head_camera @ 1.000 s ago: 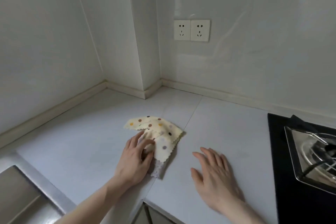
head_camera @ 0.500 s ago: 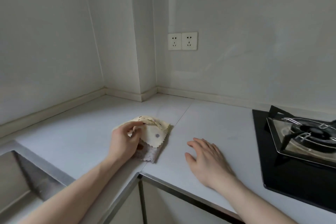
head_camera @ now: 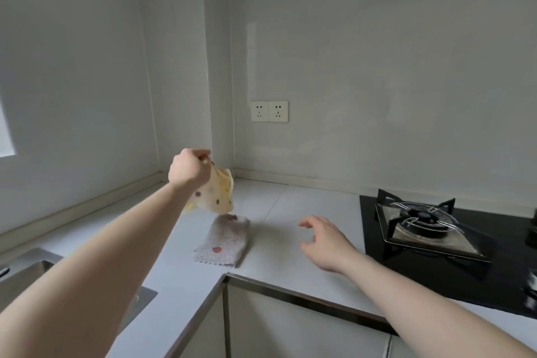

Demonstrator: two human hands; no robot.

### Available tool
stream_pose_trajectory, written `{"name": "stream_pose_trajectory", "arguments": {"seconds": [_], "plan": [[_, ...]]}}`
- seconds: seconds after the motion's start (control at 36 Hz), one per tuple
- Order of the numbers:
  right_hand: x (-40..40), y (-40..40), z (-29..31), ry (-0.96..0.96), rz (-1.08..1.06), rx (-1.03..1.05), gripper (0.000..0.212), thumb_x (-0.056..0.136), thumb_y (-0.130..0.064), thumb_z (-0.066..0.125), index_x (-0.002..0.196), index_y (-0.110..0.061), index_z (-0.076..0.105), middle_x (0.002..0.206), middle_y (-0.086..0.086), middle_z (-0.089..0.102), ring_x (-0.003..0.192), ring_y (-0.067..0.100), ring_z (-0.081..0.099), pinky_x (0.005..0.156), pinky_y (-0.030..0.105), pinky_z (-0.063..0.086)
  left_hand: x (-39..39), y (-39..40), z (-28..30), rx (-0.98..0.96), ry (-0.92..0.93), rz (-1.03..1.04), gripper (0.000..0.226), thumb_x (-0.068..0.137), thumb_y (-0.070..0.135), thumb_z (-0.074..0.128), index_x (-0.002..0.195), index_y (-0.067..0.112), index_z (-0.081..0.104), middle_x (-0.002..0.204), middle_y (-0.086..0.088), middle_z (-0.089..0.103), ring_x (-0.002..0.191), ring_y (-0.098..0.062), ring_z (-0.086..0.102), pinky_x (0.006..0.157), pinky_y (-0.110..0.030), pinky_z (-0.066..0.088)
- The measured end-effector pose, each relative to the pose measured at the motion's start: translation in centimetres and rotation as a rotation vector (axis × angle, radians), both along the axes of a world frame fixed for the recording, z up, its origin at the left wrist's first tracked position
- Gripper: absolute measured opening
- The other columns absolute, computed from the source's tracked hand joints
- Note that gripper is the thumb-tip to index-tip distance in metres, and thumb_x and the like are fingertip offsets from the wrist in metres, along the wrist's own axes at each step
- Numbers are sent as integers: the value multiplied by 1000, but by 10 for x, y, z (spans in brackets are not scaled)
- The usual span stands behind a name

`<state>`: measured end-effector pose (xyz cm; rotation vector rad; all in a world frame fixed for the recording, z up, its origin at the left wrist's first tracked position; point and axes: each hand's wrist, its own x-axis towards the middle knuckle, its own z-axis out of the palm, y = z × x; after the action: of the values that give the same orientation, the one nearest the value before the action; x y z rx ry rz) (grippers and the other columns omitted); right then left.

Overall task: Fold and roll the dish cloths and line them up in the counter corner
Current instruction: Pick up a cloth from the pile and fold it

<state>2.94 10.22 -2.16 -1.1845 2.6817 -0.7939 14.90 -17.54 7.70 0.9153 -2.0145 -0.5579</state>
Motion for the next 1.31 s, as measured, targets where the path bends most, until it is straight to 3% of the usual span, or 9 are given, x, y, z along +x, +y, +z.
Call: {"name": "stream_pose_trajectory", "arguments": {"seconds": [0.17, 0.33, 0.61, 0.72, 0.78, 0.86, 1.08, 1.17, 1.31], "plan": [[15, 14, 44, 28, -14, -175, 41, 93, -30, 62, 133, -27, 54, 129, -9, 55, 110, 14, 56, 95, 30, 47, 13, 31, 55, -136, -50, -145, 38, 94, 16, 48, 116, 29, 76, 123, 1, 72, 115, -26, 64, 97, -32, 52], [36, 18, 76, -19, 21, -350, 36, 98, -34, 59, 132, -21, 56, 124, -6, 63, 102, 15, 58, 82, 24, 41, 25, 79, 78, -366, -258, -313, 23, 91, 18, 62, 98, 31, 79, 99, 7, 76, 95, -20, 68, 83, -29, 54], [58, 43, 90, -289, 122, -477, 60, 86, -72, 56, 131, -32, 53, 128, -10, 58, 120, 12, 57, 105, 39, 47, 28, 152, 85, -477, -366, -538, 7, 88, 28, 72, 87, 30, 79, 81, 18, 70, 84, -10, 67, 81, -29, 57], [58, 56, 92, -240, 112, -442, 47, 86, -67, 62, 115, -30, 63, 115, -11, 65, 107, 10, 62, 86, 27, 48, 26, 170, 86, -534, -306, -529, 8, 90, 31, 69, 91, 30, 77, 82, 16, 69, 80, -12, 65, 76, -30, 56], [55, 64, 92, -88, 75, -369, 25, 92, -51, 64, 99, -27, 69, 101, -9, 68, 95, 13, 64, 72, 23, 46, 25, 174, 87, -514, -252, -498, 9, 90, 32, 69, 91, 29, 77, 81, 15, 67, 79, -16, 65, 74, -29, 55], [49, 77, 88, 67, 9, -272, 32, 94, -40, 58, 75, -16, 69, 79, 3, 71, 80, 24, 65, 66, 31, 45, 23, 172, 89, -463, -222, -420, 7, 91, 32, 68, 89, 29, 74, 80, 13, 65, 80, -20, 65, 75, -32, 56], [35, 108, 82, -46, 7, 108, 12, 89, -34, 66, 89, -26, 75, 88, -6, 75, 74, 8, 67, 68, 23, 52, 22, 162, 92, -229, -195, -288, 9, 92, 30, 60, 86, 27, 65, 98, -3, 69, 88, -29, 65, 71, -30, 50], [28, 112, 82, -27, -35, 26, 6, 86, -31, 70, 90, -33, 72, 99, -11, 72, 84, 6, 67, 73, 21, 50, 20, 167, 91, -141, -263, -328, 16, 95, 29, 59, 101, 18, 69, 99, -5, 68, 89, -29, 66, 68, -28, 47], [40, 108, 87, -284, 106, -271, 38, 83, -29, 79, 118, -32, 65, 114, -13, 68, 104, 10, 67, 86, 29, 55, 9, 180, 86, -23, -249, -390, 7, 96, 21, 54, 93, 21, 60, 87, -1, 59, 79, -27, 52, 71, -29, 43]]}}
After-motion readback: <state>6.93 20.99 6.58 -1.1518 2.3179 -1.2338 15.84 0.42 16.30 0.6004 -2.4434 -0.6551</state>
